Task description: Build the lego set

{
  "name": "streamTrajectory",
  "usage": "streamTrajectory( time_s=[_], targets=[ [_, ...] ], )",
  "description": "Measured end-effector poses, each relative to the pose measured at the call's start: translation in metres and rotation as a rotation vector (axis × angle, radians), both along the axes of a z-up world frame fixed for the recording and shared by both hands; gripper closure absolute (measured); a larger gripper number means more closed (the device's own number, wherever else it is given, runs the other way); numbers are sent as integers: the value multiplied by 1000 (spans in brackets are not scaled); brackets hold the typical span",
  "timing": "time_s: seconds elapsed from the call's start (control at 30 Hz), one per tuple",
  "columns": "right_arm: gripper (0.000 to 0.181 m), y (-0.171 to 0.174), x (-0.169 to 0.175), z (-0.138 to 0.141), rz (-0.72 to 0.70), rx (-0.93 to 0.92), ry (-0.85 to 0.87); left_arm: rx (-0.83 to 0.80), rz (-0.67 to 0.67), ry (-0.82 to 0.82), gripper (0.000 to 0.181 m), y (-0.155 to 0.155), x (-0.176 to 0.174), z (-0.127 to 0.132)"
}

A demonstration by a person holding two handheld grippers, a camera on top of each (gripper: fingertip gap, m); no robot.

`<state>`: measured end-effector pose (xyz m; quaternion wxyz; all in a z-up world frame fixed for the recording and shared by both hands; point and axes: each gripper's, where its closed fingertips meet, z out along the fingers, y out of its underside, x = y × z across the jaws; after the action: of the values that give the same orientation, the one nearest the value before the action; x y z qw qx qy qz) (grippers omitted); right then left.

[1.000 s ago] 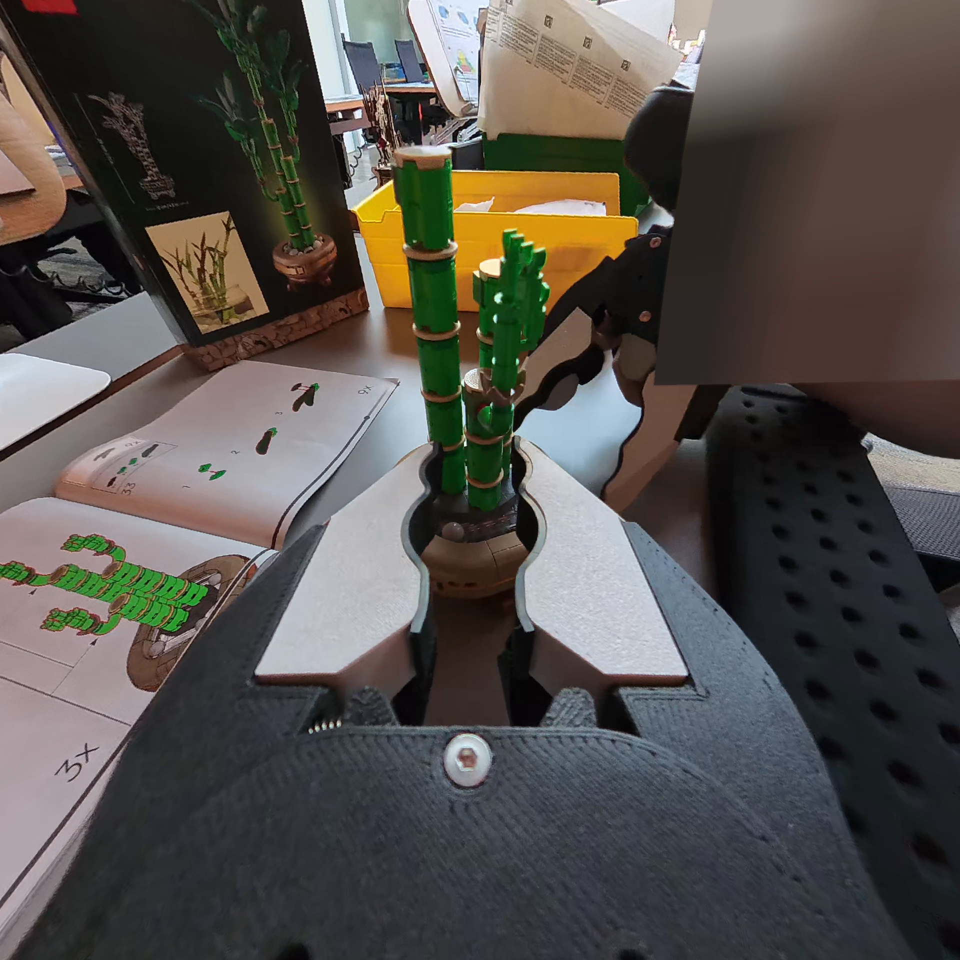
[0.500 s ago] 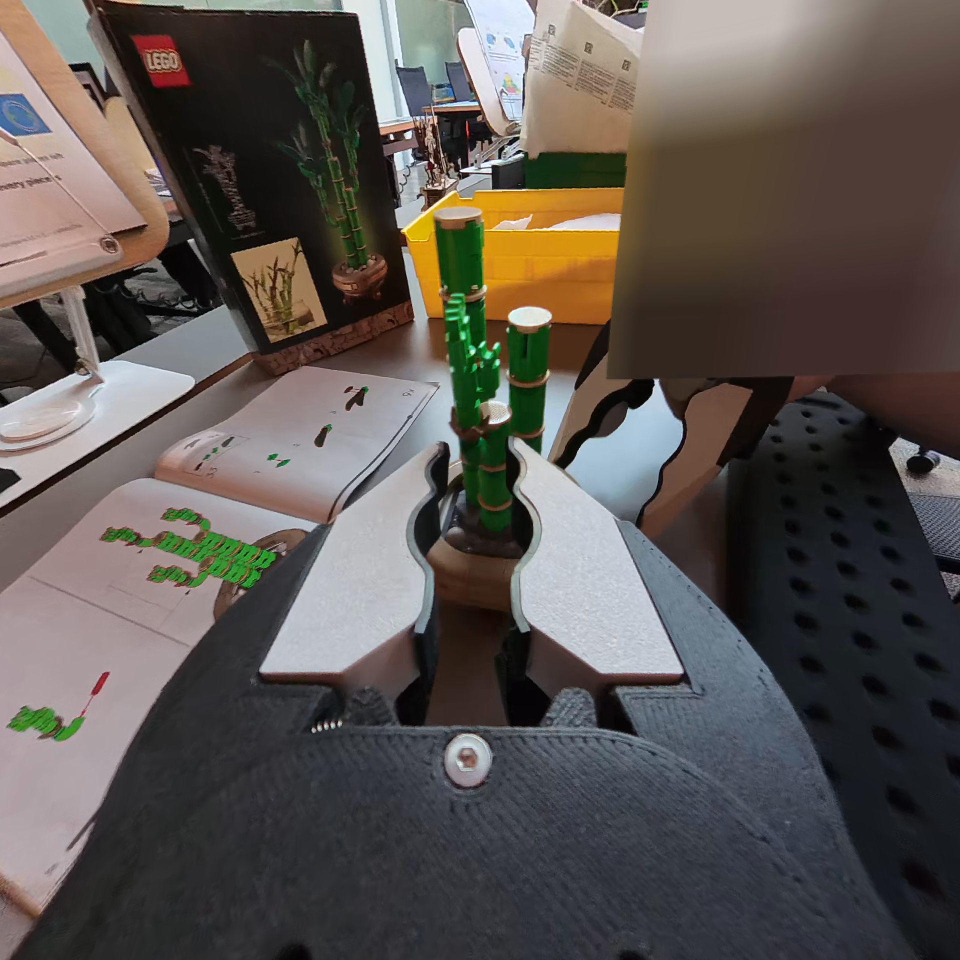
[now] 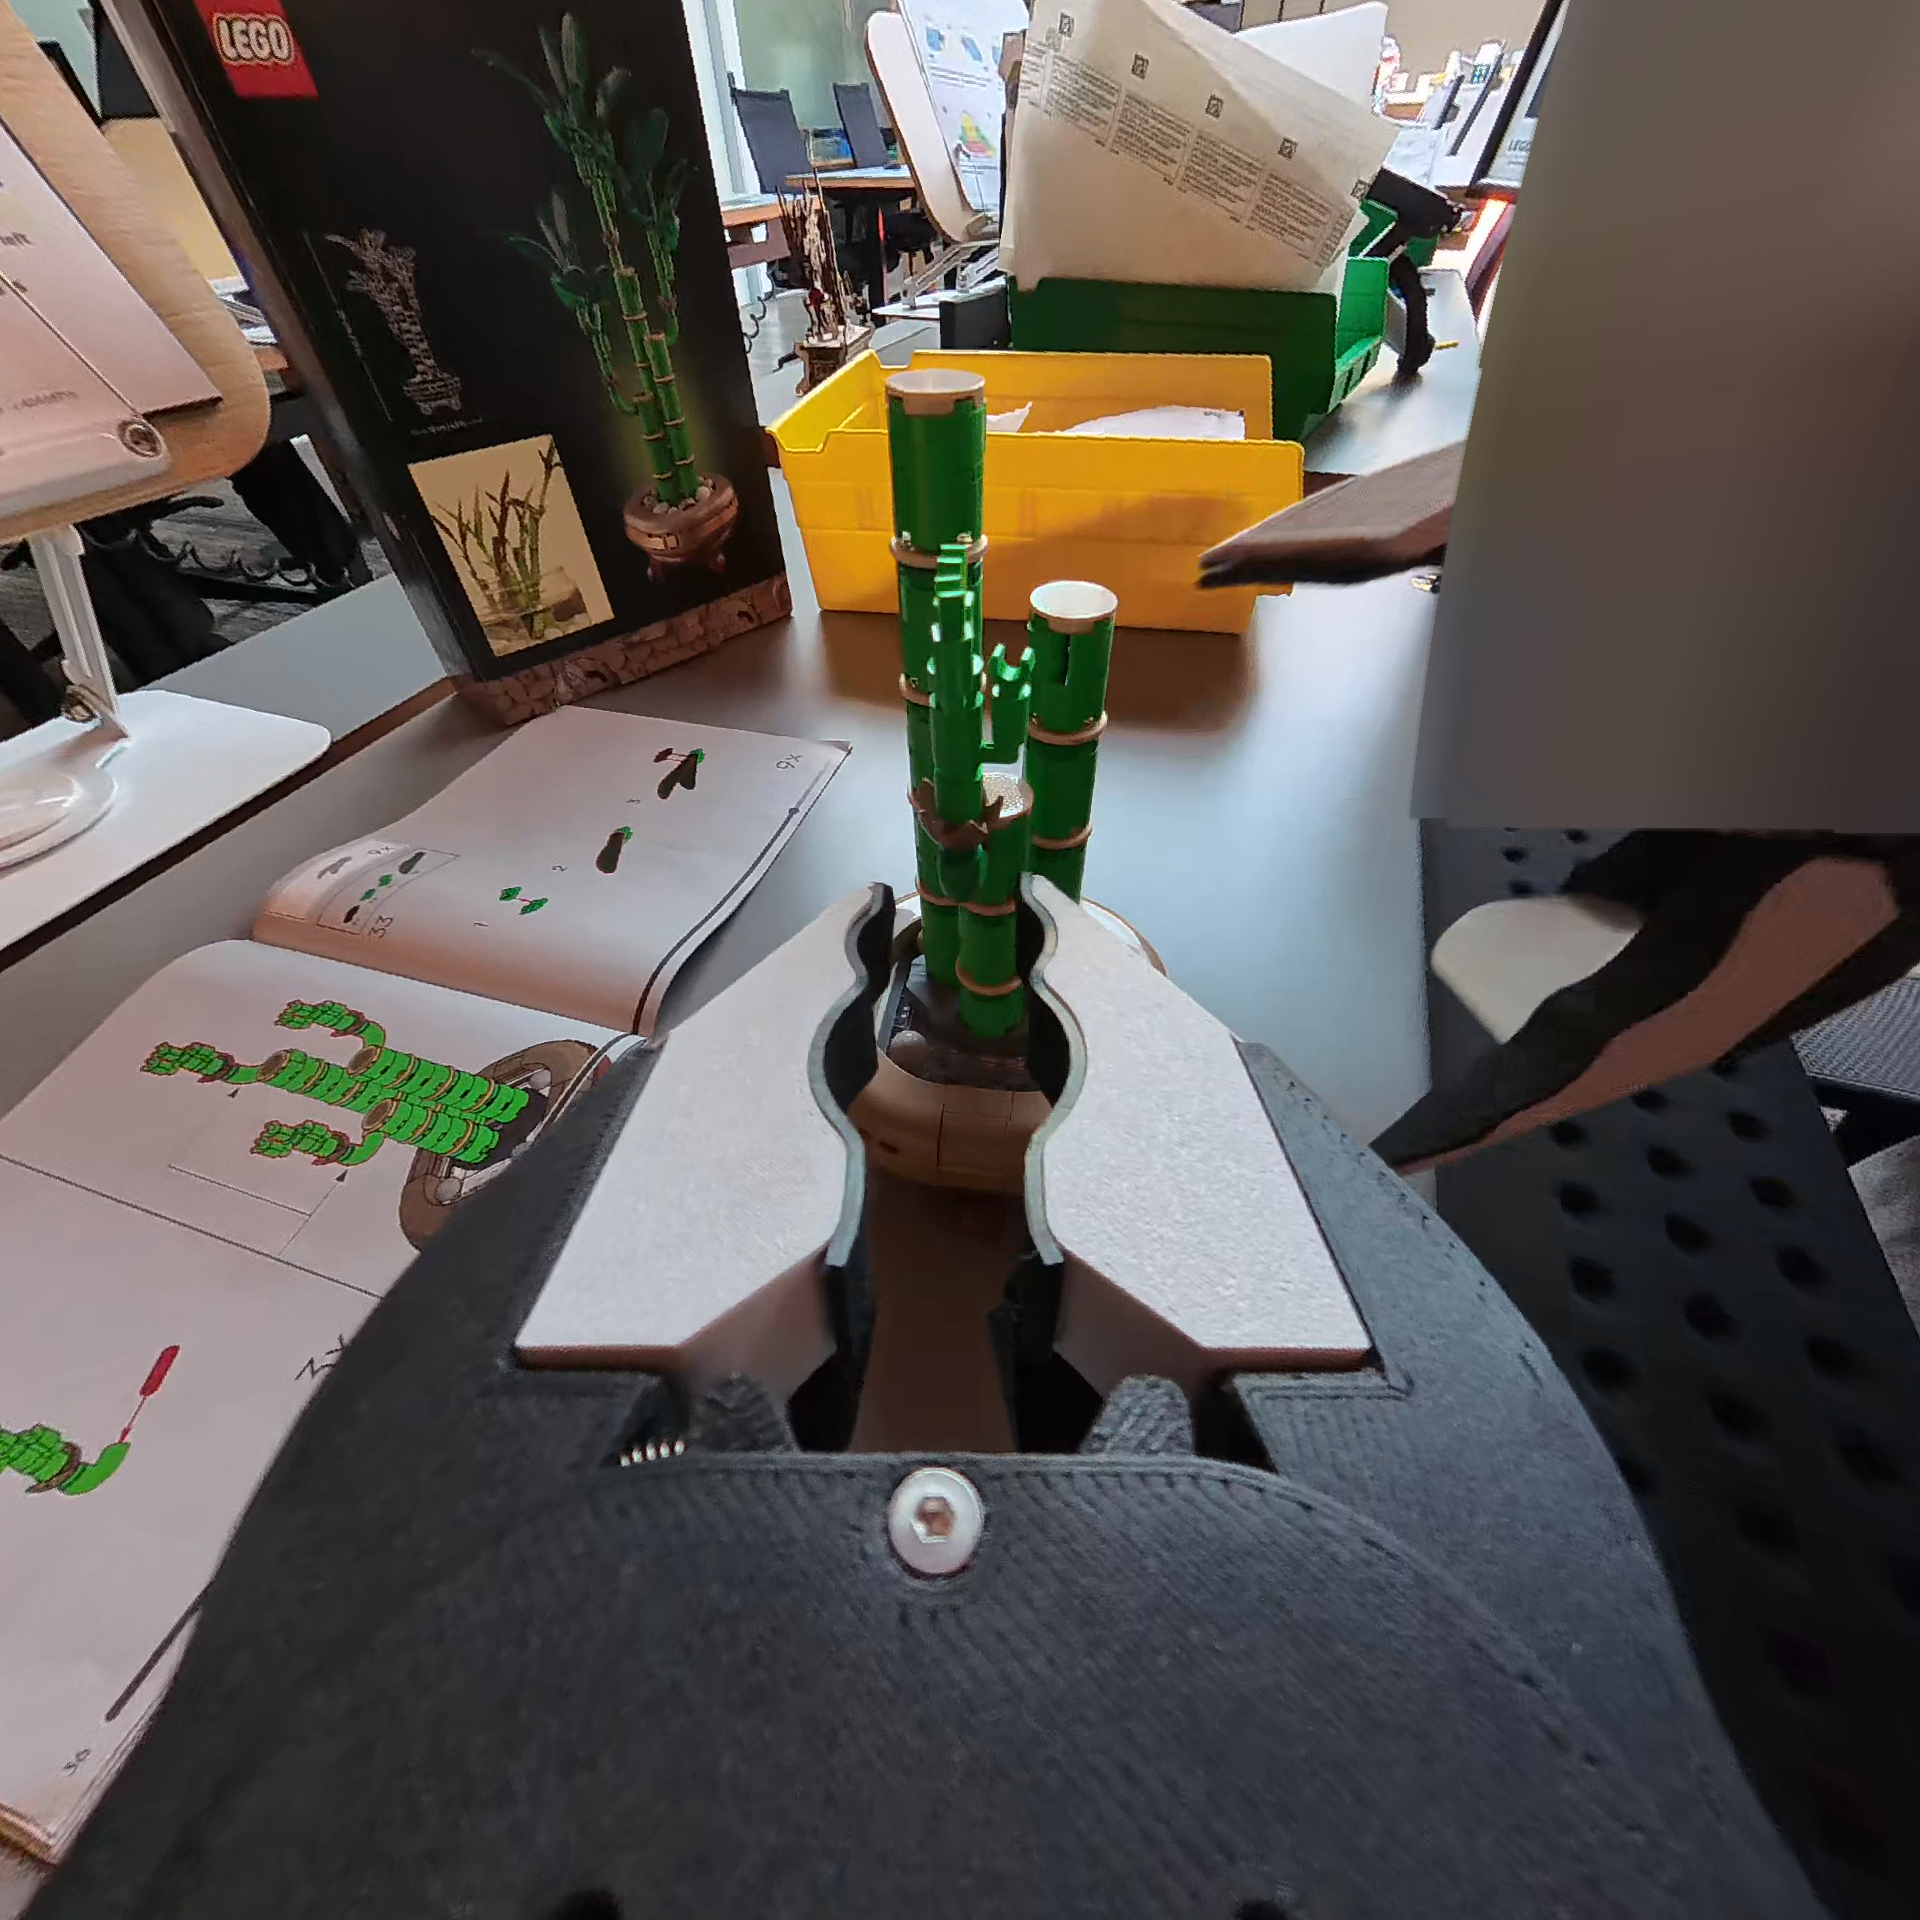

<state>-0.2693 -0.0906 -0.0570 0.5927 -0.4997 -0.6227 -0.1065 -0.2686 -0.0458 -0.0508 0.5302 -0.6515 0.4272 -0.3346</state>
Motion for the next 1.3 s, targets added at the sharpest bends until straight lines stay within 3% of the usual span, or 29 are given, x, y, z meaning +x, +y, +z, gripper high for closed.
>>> streamTrajectory(
  time_s=[0.17, 0.37, 0.57, 0.7, 1.3],
  targets=[
    [57, 18, -5, -27, -113, -53, -141, -12, 11, -8, 160, 2, -2, -1],
    [55, 34, -2, -35, -225, -70, -196, -13, 21, -8, 161, 3, -2, -2],
    [57, 36, -2, -46, -236, -96, -234, -12, 6, -7, 161, 0, 1, -2],
    [47, 41, 4, -54, -254, -12, -329, -18, 12, -14, 163, 2, 0, -1],
    [53, 41, -2, -48, -222, 34, -223, 9, -36, -11, 175, -1, 5, 1]
  ],
)
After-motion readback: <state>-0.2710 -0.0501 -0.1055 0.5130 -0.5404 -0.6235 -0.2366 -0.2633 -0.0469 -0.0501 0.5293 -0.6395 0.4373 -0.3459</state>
